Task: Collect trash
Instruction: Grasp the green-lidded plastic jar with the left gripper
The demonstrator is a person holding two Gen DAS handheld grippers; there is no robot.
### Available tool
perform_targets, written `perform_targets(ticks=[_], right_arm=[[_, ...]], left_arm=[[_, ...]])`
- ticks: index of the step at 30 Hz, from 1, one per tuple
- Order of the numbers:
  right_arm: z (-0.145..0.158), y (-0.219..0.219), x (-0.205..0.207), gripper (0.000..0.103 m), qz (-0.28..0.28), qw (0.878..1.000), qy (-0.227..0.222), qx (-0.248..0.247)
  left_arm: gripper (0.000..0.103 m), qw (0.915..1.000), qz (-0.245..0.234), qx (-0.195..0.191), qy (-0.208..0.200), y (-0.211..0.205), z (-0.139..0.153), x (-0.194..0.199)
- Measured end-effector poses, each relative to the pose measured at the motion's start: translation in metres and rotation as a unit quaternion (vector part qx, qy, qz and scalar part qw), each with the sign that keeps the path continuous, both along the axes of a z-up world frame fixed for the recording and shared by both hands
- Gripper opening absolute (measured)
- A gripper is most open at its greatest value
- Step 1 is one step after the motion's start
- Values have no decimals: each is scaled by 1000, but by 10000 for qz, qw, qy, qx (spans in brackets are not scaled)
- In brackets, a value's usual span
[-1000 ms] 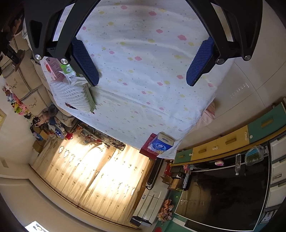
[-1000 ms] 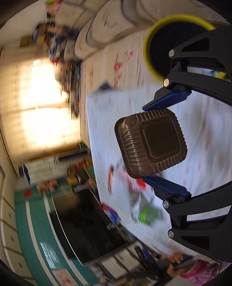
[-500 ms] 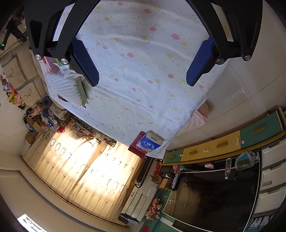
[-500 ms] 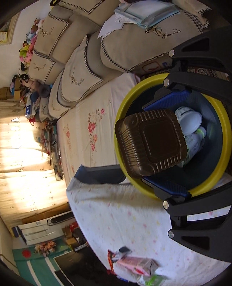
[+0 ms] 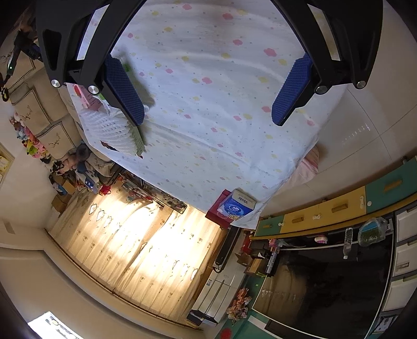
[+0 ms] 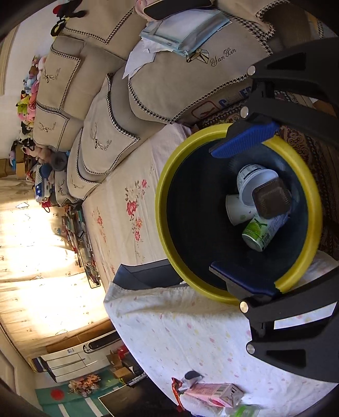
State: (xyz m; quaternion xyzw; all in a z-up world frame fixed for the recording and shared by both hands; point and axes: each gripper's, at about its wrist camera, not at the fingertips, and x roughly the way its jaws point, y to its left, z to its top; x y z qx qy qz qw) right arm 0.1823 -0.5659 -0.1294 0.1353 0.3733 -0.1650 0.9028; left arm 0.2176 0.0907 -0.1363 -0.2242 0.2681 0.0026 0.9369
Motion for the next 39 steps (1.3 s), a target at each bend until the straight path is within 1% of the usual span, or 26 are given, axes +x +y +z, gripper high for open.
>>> perform_targets(ticks=[2,5,8,11,13,15,18,21,22,24,25,27,29,31,36,37,38,39], right_arm=[[3,5,-9,78,-6,10000,-22,-14],[10,12,-24,79,-64,9999,-90,-46],[14,16,-35,80,-131,9998,-140,-35],[17,25,-39,81,-100,9998,-162,-32],[18,30,-39,81,-32,9998,-178,-25],[18,37,-37,81,69,9998,-181,-35],[17,43,-34,81,177,9997,-166,-8],[15,45,-31,81,227,9997,-119,12],[14,45,-31,81,225,9997,-107,28],[12,44,-31,81,191,9998,-90,61],[10,42,-31,81,171,9998,-76,92],[8,39,-31,81,159,9997,-59,150],[8,39,-32,81,163,9997,-70,188],[8,39,-33,81,178,9996,-91,197],[11,41,-35,81,211,9995,-135,210],[11,42,-36,81,212,9995,-143,208],[11,42,-36,81,214,9995,-149,205],[12,42,-37,81,218,9994,-153,203]], left_arm=[[98,9999,-52,142,-20,-10,3,-2],[98,9985,-392,355,144,-41,3,-2],[98,9922,-916,739,417,-92,3,3],[98,9845,-1315,1005,577,-137,3,13],[98,9826,-1375,1046,688,-158,3,22],[98,9829,-1288,994,858,-169,1,34],[98,9834,-1090,946,1100,-178,-7,52],[98,9819,-959,983,1303,-185,-15,64],[96,9817,-921,965,1361,-185,-17,67],[93,9833,-792,935,1347,-182,-17,70],[89,9833,-755,956,1355,-180,-17,69],[86,9828,-791,926,1385,-179,-18,70],[81,9819,-823,974,1401,-180,-19,69],[79,9808,-856,1032,1418,-183,-20,69],[77,9794,-890,1075,1460,-182,-21,73],[71,9794,-933,1061,1444,-182,-21,74],[60,9793,-978,1062,1422,-183,-20,74],[59,9786,-965,1116,1432,-184,-20,74]])
